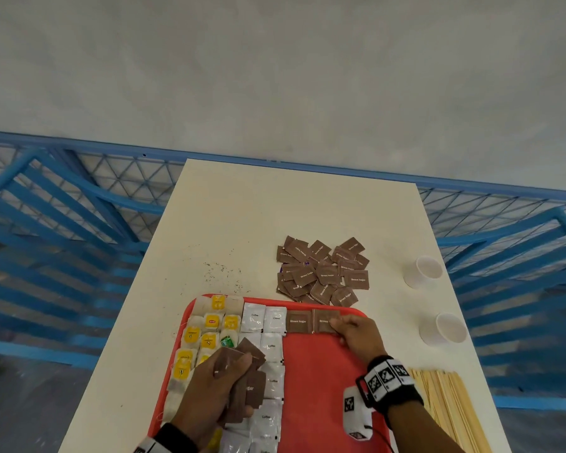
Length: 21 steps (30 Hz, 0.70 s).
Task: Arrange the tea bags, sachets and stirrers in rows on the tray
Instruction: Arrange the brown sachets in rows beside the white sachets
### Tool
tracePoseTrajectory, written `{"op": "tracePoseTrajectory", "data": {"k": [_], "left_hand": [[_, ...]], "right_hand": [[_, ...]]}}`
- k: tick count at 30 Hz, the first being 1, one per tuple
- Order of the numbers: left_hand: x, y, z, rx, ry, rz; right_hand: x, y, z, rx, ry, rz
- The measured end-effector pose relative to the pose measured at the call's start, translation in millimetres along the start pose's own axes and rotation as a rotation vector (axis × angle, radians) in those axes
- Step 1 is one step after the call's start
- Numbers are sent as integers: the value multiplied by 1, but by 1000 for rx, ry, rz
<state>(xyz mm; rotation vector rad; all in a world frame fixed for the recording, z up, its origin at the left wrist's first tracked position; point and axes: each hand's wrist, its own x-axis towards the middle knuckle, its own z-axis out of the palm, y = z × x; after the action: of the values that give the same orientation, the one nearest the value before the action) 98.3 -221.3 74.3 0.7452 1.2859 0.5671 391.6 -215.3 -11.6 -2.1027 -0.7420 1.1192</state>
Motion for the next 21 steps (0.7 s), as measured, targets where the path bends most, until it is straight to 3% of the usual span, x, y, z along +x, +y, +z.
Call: {"op": "tracePoseTrajectory", "data": {"k": [7,17,19,21], "left_hand": [[1,1,-4,-5,2,-7],[-4,9,-2,-60,-48,1],[-4,10,-2,-62,-60,6],[-5,13,-1,-72,-92,9]], "right_hand": [[6,5,13,-130,103,26],[-8,0,21,-63,240,45],[-18,-10,16,-77,265,1],[-36,-26,11,-76,231,-137]]}}
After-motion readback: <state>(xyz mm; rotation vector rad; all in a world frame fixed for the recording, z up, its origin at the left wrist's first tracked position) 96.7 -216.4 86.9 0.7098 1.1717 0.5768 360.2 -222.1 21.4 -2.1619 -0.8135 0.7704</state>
